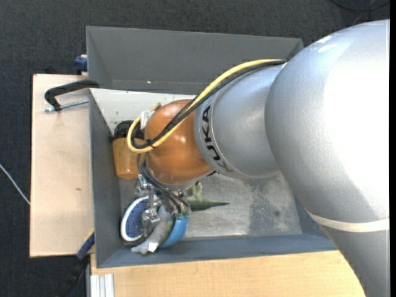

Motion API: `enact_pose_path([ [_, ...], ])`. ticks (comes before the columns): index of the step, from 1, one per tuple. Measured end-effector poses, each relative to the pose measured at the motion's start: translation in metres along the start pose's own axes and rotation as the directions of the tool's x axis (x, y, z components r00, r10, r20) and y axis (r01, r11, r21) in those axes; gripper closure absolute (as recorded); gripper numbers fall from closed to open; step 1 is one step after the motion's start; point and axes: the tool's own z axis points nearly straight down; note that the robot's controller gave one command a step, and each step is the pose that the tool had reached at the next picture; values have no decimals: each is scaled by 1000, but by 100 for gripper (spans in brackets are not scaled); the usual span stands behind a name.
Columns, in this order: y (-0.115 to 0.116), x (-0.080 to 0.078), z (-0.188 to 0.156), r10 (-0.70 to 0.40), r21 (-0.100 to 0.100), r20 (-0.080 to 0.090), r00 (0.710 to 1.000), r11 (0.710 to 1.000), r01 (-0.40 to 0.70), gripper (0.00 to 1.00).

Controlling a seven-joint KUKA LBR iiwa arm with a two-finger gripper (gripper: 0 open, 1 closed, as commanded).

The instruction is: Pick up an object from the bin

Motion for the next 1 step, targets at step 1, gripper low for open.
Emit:
enact_pose_path([
  [1,-11,11,-161,-39,0,11,999,999,39,100],
])
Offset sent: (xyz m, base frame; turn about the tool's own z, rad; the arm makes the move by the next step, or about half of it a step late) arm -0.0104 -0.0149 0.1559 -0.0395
